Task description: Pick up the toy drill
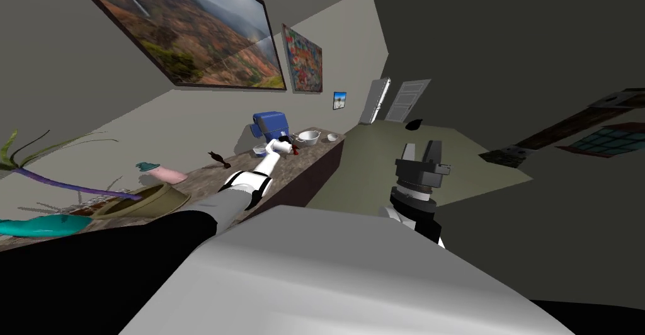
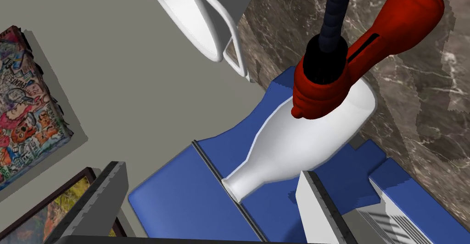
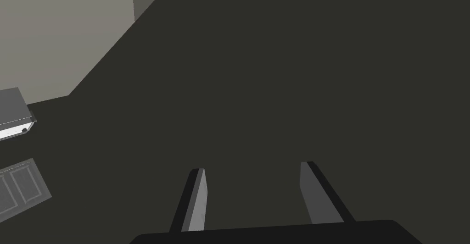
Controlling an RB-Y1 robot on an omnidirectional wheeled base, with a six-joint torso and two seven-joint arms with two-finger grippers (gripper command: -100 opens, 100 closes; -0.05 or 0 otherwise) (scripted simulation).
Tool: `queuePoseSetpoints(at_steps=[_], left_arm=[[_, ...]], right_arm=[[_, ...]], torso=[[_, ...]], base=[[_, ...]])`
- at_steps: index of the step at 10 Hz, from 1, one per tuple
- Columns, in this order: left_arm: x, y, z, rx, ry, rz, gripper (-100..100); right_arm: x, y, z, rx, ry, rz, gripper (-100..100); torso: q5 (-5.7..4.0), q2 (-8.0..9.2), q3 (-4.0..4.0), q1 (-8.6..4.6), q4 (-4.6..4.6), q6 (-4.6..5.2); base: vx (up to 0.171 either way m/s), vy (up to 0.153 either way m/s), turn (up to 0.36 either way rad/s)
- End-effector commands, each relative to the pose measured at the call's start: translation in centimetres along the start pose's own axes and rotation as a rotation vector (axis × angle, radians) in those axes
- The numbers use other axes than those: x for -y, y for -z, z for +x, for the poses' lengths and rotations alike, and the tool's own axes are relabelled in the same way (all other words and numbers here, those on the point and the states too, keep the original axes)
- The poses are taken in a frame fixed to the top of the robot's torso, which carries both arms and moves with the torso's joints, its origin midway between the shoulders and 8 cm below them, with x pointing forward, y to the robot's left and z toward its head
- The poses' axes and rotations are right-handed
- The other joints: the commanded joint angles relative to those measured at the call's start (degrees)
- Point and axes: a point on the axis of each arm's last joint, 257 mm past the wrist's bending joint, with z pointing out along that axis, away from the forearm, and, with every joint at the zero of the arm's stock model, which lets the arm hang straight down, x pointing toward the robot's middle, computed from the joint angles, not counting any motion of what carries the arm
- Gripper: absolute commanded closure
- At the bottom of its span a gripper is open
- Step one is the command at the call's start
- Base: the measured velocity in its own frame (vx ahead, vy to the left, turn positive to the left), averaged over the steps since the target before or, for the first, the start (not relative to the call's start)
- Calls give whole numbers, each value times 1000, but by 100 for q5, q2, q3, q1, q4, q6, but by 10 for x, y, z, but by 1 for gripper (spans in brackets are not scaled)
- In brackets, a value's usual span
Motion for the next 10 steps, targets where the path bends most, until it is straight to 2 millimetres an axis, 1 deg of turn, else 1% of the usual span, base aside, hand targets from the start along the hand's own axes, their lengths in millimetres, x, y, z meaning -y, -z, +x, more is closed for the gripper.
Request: queuePoseSetpoints(at_steps=[1,2,3,4,5,6,7,8,9,10], left_arm=[[-10,-3,-15,-4,8,-59,-100],[-18,-4,-13,-8,10,-81,-100],[-24,-5,-13,-9,11,-93,-100],[-29,-5,-24,-16,21,-138,-100],[-38,-6,-23,-18,24,-157,-100],[-42,-6,-33,-28,37,-197,-100],[-52,-6,-32,-31,39,-219,-100],[-61,-6,-41,-41,57,-259,-100],[-65,-4,-39,-47,58,-278,-100],[-75,-2,-46,-61,77,-320,-100]], right_arm=[[0,0,0,0,0,0,0],[0,0,0,0,0,0,0],[0,0,0,0,0,0,0],[0,0,0,0,0,0,0],[0,0,0,0,0,0,0],[0,0,0,0,0,0,0],[0,0,0,0,0,0,0],[0,0,0,0,0,0,0],[0,0,0,0,0,0,0],[0,0,0,0,0,0,0]], torso=[[0,0,0,0,0,0],[0,0,0,5,1,4],[1,-1,-1,2,-1,1],[-1,-5,-3,-8,-1,-2],[-3,-6,-3,-12,-1,7],[-1,-5,-3,-5,-2,0],[0,-7,-4,4,-1,5],[2,-7,-4,7,-2,-2],[2,-5,-3,9,-1,2],[2,-4,-2,3,-1,-2]], base=[[-19,77,-212],[-20,68,-150],[-10,26,-3],[-10,29,-244],[-14,54,-153],[-8,78,-245],[-11,82,-131],[-15,83,-226],[-22,64,-122],[-25,83,-209]])
